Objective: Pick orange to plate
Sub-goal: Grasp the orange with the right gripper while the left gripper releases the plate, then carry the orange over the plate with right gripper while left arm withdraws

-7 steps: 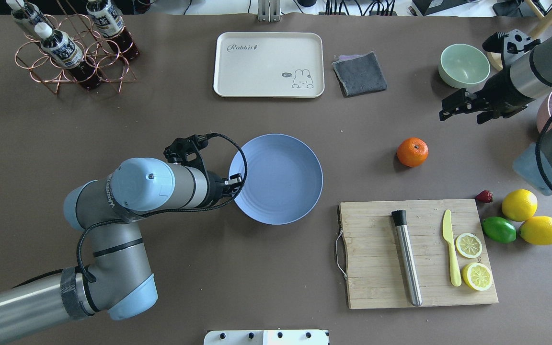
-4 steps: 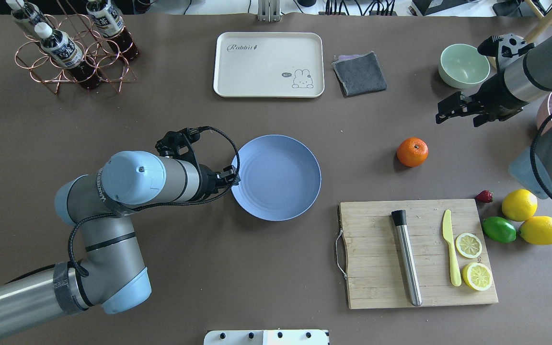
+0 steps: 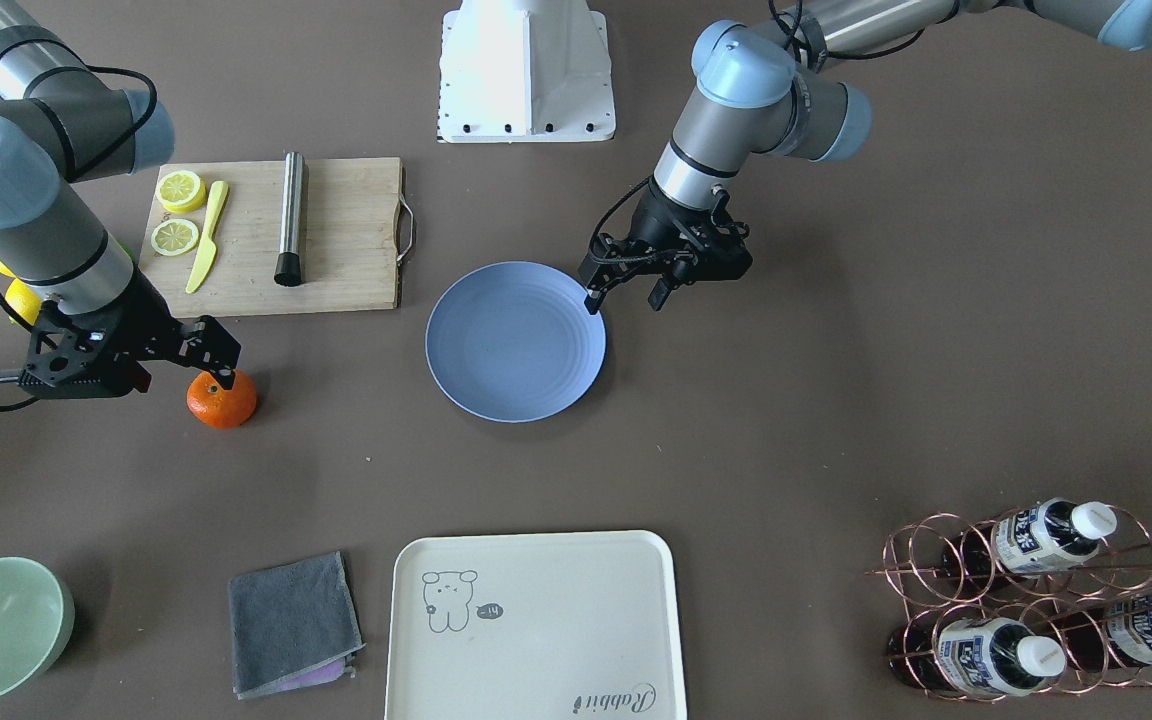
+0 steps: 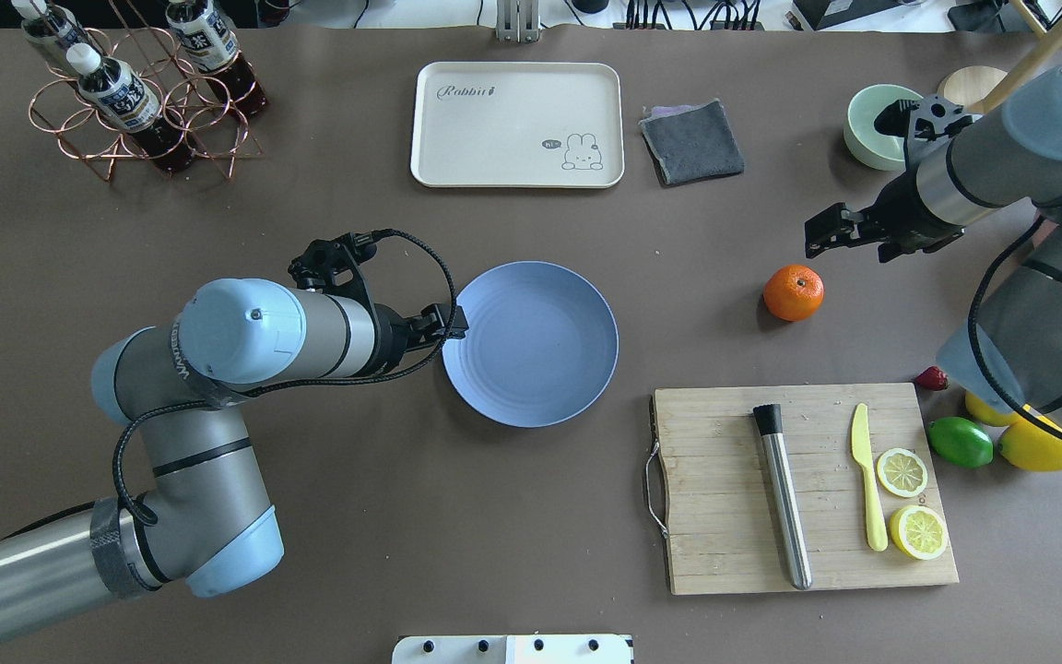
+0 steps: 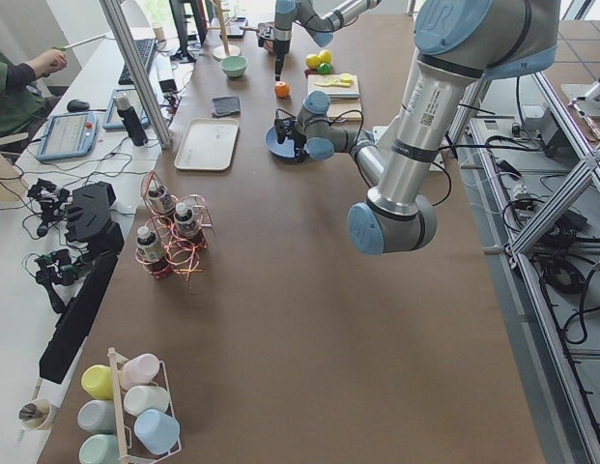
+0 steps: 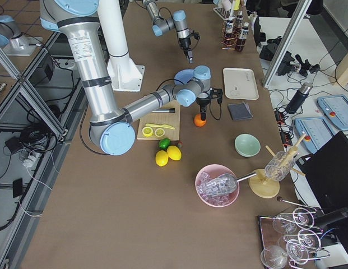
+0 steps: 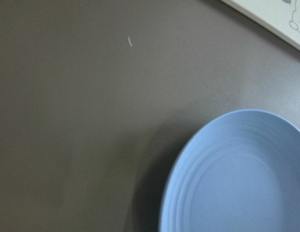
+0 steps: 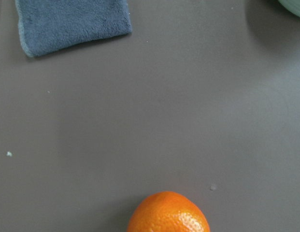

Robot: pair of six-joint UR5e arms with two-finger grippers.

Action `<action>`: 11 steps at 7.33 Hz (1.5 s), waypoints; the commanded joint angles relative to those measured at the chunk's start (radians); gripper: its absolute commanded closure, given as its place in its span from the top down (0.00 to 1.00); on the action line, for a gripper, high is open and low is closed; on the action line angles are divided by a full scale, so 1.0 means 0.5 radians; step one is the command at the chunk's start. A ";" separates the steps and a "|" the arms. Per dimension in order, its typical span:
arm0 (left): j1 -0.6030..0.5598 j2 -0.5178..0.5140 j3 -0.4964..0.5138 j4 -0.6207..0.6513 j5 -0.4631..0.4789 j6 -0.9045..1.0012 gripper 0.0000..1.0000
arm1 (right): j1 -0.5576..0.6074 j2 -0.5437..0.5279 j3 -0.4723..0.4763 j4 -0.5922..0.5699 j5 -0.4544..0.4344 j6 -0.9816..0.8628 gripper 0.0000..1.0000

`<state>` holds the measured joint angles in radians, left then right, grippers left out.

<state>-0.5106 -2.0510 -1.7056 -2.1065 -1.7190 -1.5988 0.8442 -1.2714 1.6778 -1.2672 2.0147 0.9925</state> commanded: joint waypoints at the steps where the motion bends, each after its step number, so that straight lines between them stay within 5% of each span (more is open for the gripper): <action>1: -0.022 0.003 -0.003 0.007 -0.013 0.025 0.98 | -0.093 0.058 -0.112 0.003 -0.090 0.025 1.00; 6: -0.016 0.003 0.000 0.007 -0.013 0.025 0.98 | -0.133 0.027 -0.146 0.000 -0.118 0.018 0.99; 7: -0.016 0.003 -0.003 0.007 -0.013 0.028 0.98 | -0.133 0.036 -0.156 0.000 -0.115 0.018 0.27; 8: -0.022 0.003 0.000 0.007 -0.013 0.028 0.98 | -0.133 0.055 -0.156 0.003 -0.115 0.000 0.00; 10: -0.137 0.000 -0.009 0.086 -0.111 0.086 0.98 | -0.075 0.107 -0.064 -0.030 -0.063 0.024 0.00; 11: -0.290 0.043 -0.085 0.126 -0.227 0.466 0.98 | -0.059 0.137 0.058 -0.140 -0.011 0.034 0.00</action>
<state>-0.5805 -2.0450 -1.7188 -2.0716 -1.7730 -1.5169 0.8012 -1.2203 1.6475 -1.2904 1.9825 1.0024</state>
